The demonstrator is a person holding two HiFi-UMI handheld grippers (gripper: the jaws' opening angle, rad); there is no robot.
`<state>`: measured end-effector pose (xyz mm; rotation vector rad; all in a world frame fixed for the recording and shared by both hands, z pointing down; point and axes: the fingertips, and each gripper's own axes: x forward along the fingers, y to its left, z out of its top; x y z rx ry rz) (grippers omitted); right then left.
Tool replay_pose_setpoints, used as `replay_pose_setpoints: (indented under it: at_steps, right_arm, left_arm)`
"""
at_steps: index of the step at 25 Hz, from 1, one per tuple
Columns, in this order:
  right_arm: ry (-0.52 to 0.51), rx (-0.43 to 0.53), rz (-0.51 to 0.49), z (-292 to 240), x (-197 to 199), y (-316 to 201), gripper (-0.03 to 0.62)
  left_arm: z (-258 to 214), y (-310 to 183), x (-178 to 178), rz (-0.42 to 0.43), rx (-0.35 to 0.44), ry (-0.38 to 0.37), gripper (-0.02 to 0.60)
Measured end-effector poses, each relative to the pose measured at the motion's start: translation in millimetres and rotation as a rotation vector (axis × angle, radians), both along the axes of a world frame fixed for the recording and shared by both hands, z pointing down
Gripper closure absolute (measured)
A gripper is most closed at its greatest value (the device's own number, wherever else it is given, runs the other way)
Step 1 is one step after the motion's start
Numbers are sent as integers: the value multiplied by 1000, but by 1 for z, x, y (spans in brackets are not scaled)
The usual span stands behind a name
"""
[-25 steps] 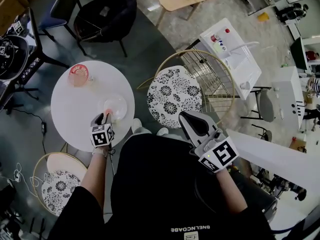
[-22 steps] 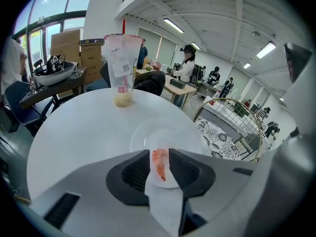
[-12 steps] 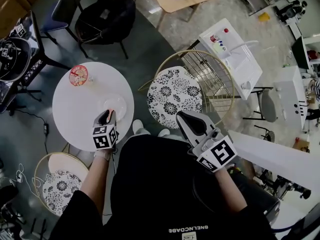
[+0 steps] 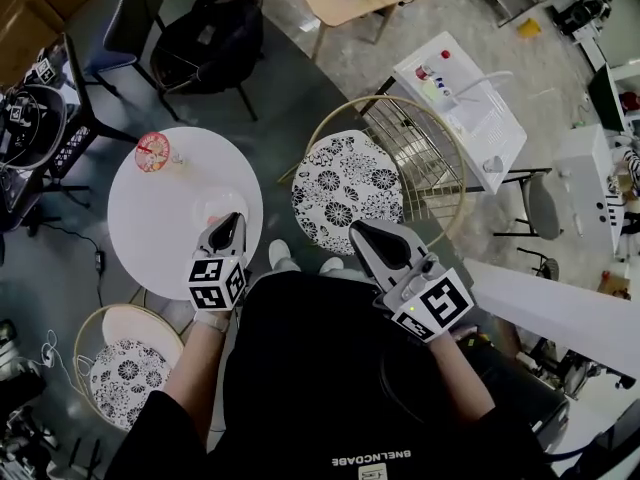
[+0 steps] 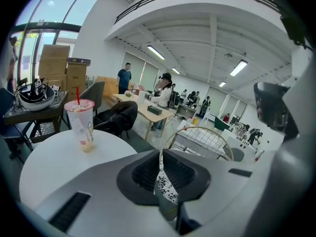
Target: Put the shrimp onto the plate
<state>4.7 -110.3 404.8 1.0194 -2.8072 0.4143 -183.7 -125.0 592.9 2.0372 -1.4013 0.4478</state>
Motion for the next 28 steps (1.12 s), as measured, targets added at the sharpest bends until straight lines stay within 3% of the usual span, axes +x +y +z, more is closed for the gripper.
replay_pose_setpoints:
  at_steps: [8,18,28]
  right_arm:
    - [-54,15,47,-7,32,15,576]
    - [-113,46,128,-23,81,25,576]
    - [-95,108,174,-35,118,33,576]
  left_arm:
    - [-69,9,59,127,133,23,575]
    - [-158,24,147,308,264,163,575]
    - [-223,32,224,519,385,223,577]
